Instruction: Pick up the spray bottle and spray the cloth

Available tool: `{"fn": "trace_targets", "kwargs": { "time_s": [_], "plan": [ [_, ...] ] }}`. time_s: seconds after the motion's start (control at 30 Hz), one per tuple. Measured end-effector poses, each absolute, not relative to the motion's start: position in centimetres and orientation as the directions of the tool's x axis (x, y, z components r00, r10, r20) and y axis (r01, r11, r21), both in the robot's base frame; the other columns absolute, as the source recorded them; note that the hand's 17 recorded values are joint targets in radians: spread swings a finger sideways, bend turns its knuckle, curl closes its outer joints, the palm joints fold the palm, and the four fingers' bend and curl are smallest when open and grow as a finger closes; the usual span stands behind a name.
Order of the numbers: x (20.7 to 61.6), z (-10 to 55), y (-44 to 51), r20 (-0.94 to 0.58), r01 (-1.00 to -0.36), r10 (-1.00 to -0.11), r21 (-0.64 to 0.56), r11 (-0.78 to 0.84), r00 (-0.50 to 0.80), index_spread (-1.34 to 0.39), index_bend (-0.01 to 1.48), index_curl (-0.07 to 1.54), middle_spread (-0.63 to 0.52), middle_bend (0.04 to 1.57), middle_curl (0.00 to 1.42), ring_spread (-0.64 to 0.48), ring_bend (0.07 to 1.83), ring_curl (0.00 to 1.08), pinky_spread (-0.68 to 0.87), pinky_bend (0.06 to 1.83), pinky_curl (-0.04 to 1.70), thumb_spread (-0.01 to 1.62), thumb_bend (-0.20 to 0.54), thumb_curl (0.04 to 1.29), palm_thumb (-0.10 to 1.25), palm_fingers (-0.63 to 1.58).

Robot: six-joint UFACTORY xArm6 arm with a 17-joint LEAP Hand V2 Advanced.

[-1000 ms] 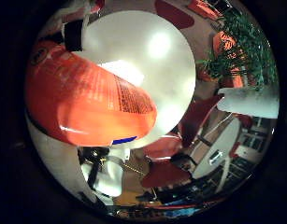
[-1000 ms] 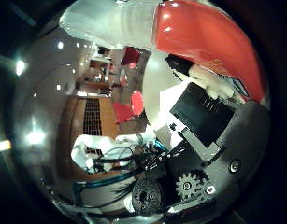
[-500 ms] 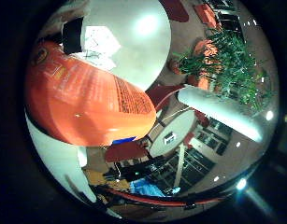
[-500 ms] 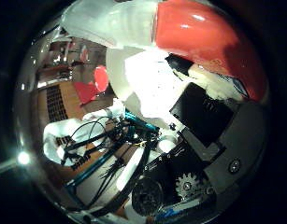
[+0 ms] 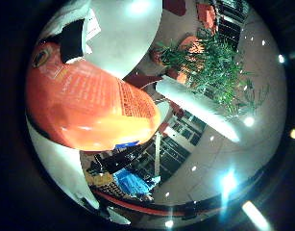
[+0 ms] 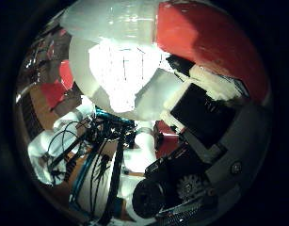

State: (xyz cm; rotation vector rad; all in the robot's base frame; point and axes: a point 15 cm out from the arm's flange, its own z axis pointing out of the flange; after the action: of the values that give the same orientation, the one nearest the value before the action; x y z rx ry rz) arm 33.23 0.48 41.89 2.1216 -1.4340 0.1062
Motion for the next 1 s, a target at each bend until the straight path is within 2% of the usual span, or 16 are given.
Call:
{"fn": "trace_targets", "kwargs": {
  "time_s": [0.53,0.67,0.9,1.0],
  "plan": [
    [33.3,39.7,1.9,0.363,-0.853,-0.817,0.447,-0.268,0.447,-0.19,1.19,0.73,-0.11,1.41,0.64,-0.2,1.39,0.72,-0.22,1.05,1.31,1.2,-0.009,0.66,0.99,1.15],
    [33.4,39.8,2.2,0.352,-0.858,-0.821,0.426,-0.287,0.449,-0.19,1.19,0.73,-0.11,1.41,0.64,-0.2,1.39,0.73,-0.22,1.05,1.31,1.21,-0.01,0.65,0.99,1.15],
    [32.8,39.9,4.8,0.214,-0.866,-0.874,0.367,-0.341,0.435,-0.19,1.19,0.73,-0.11,1.41,0.64,-0.2,1.39,0.73,-0.23,1.05,1.32,1.21,-0.009,0.65,0.99,1.15],
    [33.6,41.6,6.2,0.146,-0.887,-0.899,0.291,-0.359,0.412,-0.19,1.19,0.73,-0.11,1.41,0.64,-0.2,1.39,0.73,-0.23,1.05,1.32,1.21,-0.009,0.65,0.99,1.15]
  ]
}}
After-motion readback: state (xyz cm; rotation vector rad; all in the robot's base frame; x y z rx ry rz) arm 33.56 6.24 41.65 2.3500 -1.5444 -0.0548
